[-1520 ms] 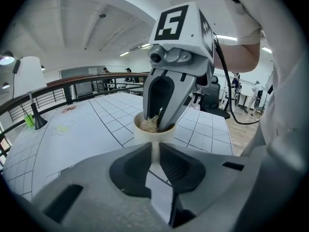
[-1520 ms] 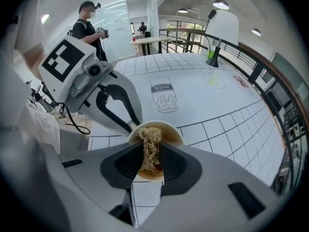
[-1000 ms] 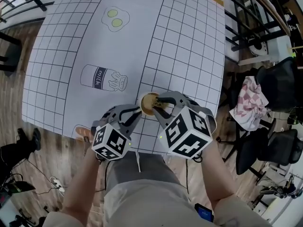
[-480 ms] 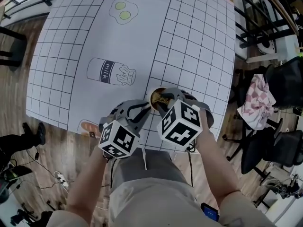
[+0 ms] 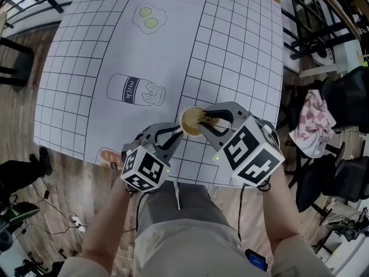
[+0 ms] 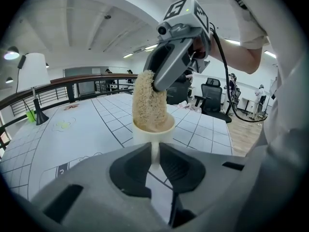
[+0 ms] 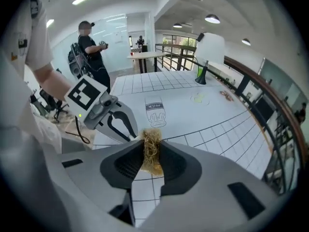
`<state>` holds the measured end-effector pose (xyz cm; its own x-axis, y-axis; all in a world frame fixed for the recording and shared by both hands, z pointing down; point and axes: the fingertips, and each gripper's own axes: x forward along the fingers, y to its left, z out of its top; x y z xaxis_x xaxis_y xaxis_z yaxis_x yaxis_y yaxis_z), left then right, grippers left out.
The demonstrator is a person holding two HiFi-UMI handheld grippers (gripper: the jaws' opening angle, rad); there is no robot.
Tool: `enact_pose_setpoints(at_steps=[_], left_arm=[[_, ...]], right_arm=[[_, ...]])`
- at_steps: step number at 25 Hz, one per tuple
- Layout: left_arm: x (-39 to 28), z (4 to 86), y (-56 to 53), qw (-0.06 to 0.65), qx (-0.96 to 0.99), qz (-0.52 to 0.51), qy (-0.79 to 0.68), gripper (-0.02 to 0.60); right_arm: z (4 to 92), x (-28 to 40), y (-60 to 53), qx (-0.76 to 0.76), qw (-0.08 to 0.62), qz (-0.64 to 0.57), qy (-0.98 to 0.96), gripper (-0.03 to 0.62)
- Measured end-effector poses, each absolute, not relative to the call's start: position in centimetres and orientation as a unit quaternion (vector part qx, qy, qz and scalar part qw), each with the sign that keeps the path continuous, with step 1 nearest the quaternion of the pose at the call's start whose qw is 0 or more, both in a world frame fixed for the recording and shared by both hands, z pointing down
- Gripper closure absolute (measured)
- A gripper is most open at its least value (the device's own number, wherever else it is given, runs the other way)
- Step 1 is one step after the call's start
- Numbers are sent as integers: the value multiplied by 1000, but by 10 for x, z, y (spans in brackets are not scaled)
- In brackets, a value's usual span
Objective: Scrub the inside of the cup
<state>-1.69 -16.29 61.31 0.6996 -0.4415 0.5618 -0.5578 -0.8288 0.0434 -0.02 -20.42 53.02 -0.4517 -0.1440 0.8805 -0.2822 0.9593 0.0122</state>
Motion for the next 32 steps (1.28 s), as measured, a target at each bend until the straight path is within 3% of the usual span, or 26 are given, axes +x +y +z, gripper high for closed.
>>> enact_pose_setpoints(at_steps=[5, 16, 25, 28, 32], left_arm=[[-16, 612, -163, 126, 916, 260, -278, 520], [-14, 613, -162, 125, 915, 253, -288, 520], [-16, 619, -151, 104, 914, 283, -272, 520], [-19, 621, -149, 103, 913, 281, -277, 520], [-14, 616, -156, 115, 917, 259, -280, 520]], right_arm=[[552, -5, -205, 135, 546, -42, -826, 498], [609, -7, -194, 78, 588, 4, -805, 499], [553, -7, -187, 95, 479, 166, -857, 502], [539, -8, -190, 121, 483, 116, -860, 500], [555, -8, -194, 127, 548, -28, -827, 500]])
